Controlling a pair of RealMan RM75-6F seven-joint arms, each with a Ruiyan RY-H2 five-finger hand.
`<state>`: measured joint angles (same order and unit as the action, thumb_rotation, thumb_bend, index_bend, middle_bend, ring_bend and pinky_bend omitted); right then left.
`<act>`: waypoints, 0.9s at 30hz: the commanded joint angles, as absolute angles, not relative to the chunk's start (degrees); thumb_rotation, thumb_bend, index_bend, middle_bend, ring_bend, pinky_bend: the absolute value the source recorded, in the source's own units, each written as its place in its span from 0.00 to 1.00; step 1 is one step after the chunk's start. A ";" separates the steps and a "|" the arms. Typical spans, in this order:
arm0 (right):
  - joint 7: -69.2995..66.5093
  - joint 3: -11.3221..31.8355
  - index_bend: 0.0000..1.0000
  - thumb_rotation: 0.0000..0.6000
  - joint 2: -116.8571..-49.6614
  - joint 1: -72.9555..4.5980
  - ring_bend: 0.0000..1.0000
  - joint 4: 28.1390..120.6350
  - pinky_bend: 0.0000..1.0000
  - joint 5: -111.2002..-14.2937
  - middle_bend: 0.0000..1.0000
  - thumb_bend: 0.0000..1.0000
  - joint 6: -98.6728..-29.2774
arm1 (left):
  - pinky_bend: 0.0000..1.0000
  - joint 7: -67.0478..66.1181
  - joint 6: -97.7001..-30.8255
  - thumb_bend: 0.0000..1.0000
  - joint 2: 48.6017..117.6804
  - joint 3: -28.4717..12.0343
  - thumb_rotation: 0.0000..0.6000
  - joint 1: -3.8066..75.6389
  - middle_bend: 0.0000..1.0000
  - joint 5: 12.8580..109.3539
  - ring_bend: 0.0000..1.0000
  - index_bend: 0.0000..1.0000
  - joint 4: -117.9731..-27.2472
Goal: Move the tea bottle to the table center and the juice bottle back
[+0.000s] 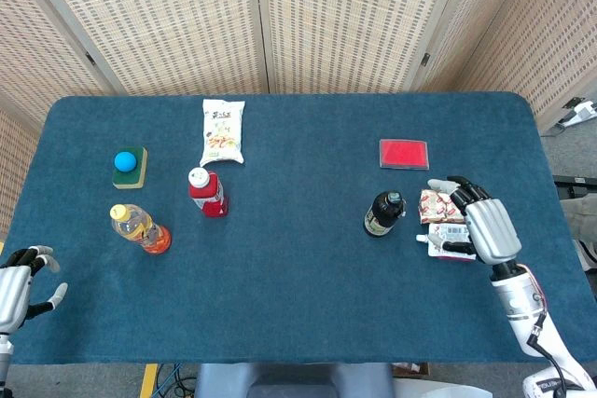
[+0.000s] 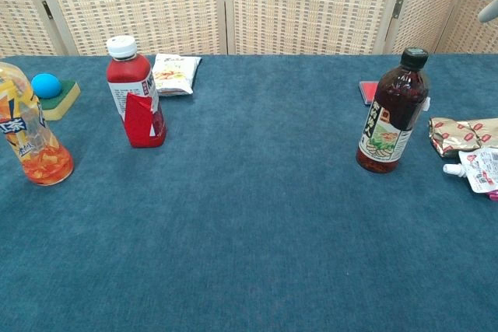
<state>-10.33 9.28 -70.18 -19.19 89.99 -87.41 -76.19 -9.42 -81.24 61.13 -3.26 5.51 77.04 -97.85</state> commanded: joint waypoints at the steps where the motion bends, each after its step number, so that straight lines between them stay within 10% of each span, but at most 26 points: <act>1: -10.04 9.51 0.23 1.00 -70.50 -19.49 0.16 89.75 0.29 -86.79 0.29 0.13 -75.90 | 0.48 -9.49 -81.18 0.27 61.08 -3.23 1.00 5.51 0.30 77.02 0.24 0.49 -97.88; 27: -9.03 11.59 0.23 1.00 -78.22 -26.72 0.16 82.92 0.29 -80.30 0.24 0.11 -66.87 | 0.48 -9.70 -80.59 0.27 60.37 -3.22 1.00 5.53 0.31 76.22 0.24 0.49 -99.09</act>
